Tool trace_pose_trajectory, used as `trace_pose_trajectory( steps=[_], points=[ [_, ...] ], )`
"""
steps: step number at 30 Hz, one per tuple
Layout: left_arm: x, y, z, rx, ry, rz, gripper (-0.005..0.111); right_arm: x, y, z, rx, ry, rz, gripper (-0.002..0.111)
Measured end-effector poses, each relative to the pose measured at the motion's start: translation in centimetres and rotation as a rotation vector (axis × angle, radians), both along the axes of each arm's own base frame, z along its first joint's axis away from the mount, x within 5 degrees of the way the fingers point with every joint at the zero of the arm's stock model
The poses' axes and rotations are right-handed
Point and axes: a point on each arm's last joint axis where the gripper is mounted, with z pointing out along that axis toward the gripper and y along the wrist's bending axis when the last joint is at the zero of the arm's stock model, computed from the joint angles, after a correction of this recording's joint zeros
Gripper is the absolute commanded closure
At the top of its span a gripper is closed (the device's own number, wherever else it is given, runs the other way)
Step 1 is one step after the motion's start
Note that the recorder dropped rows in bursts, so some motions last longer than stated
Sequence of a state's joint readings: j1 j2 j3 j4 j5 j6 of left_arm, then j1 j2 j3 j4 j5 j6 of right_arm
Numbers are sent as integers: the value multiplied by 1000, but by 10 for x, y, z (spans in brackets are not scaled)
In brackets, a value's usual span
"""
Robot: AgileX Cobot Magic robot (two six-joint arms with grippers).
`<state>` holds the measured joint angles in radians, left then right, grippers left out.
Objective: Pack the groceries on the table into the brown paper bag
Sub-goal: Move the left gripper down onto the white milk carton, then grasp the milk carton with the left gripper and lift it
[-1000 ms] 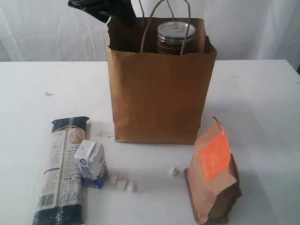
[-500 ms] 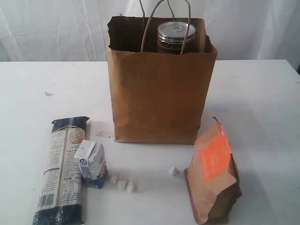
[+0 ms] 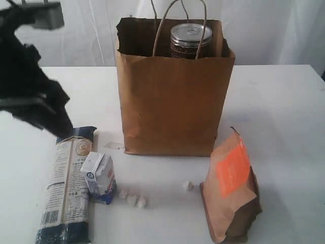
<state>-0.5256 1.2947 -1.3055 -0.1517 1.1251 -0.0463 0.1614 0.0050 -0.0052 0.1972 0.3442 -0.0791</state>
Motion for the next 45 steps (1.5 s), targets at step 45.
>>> trace_pose_trajectory(
  steps=[45],
  points=[
    [58, -32, -148, -34, 42, 177, 34, 0, 0, 0, 0, 0, 0, 108]
  ],
)
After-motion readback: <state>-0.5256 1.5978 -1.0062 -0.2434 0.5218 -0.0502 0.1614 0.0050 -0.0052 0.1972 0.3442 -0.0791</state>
